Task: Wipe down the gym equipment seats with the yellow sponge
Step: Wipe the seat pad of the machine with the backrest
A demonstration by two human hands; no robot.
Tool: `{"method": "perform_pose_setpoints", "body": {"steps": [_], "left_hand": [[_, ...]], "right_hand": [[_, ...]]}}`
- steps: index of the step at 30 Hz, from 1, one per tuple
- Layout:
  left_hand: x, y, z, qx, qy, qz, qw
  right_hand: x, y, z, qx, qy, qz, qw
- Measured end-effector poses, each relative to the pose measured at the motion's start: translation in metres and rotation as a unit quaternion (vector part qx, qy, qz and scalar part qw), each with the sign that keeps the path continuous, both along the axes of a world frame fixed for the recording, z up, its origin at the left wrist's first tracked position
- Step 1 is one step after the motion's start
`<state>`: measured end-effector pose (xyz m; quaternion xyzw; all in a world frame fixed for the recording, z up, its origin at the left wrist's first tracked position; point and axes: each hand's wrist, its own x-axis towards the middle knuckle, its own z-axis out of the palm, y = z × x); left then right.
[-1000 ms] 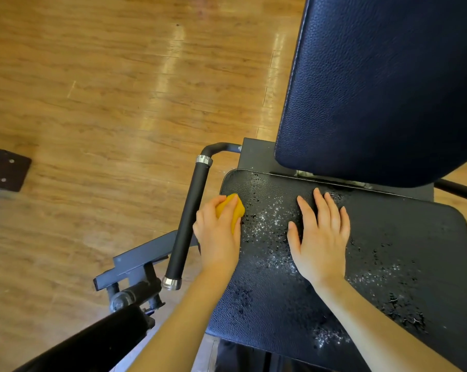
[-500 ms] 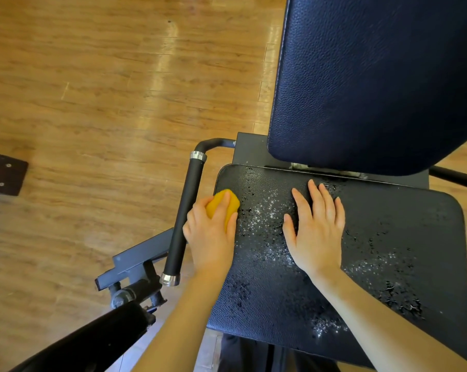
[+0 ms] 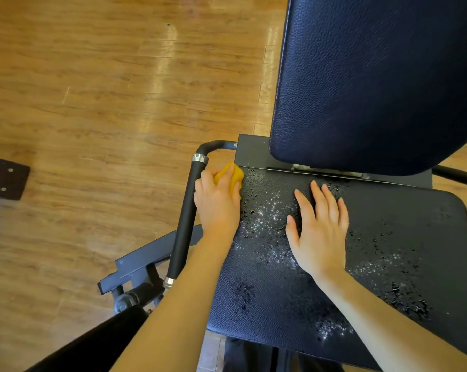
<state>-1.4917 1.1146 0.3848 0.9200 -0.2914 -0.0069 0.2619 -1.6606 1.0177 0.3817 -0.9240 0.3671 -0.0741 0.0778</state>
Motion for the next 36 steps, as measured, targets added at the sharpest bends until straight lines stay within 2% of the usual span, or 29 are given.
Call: {"method": "perform_pose_setpoints", "body": {"steps": [3, 8, 11, 14, 18, 22, 26, 29, 31, 33, 34, 36], "left_hand": [[-0.018, 0.032, -0.005, -0.033, -0.005, -0.029, 0.999], [-0.057, 0.072, 0.003, -0.069, 0.050, -0.024, 0.996], [-0.047, 0.057, 0.003, -0.057, 0.060, 0.002, 0.997], [-0.026, 0.021, 0.002, -0.039, -0.005, -0.038, 0.998], [-0.016, -0.008, 0.004, -0.009, -0.027, -0.021, 0.999], [-0.026, 0.019, 0.001, -0.031, -0.025, -0.043, 0.998], [-0.050, 0.058, 0.004, -0.045, 0.017, -0.064, 0.997], [-0.054, 0.075, -0.001, -0.003, 0.002, -0.098, 0.995], [-0.051, 0.065, -0.003, 0.012, -0.004, -0.115, 0.993], [-0.038, 0.042, -0.004, -0.008, -0.042, -0.081, 0.996], [-0.030, 0.029, 0.000, -0.027, -0.036, -0.060, 0.997], [-0.021, 0.003, 0.000, -0.062, -0.016, -0.088, 0.994]], "right_hand": [[0.000, 0.000, 0.001, 0.001, 0.000, -0.002, 1.000], [0.001, 0.000, 0.002, 0.005, 0.008, -0.005, 1.000], [0.001, 0.000, 0.002, 0.006, 0.007, -0.004, 1.000], [0.001, 0.001, 0.002, 0.001, 0.003, -0.002, 1.000], [0.001, 0.000, 0.002, -0.006, 0.000, -0.002, 1.000], [0.000, 0.000, 0.001, -0.002, -0.001, -0.002, 1.000], [0.001, 0.000, 0.003, 0.005, 0.010, -0.004, 1.000], [0.001, 0.000, 0.003, 0.008, 0.012, -0.005, 1.000], [0.001, 0.000, 0.003, 0.009, 0.010, -0.005, 1.000], [0.001, 0.000, 0.003, 0.009, 0.009, -0.004, 1.000], [0.001, 0.000, 0.002, 0.008, 0.007, -0.004, 1.000], [0.001, 0.000, 0.002, 0.004, -0.001, -0.004, 1.000]]}}
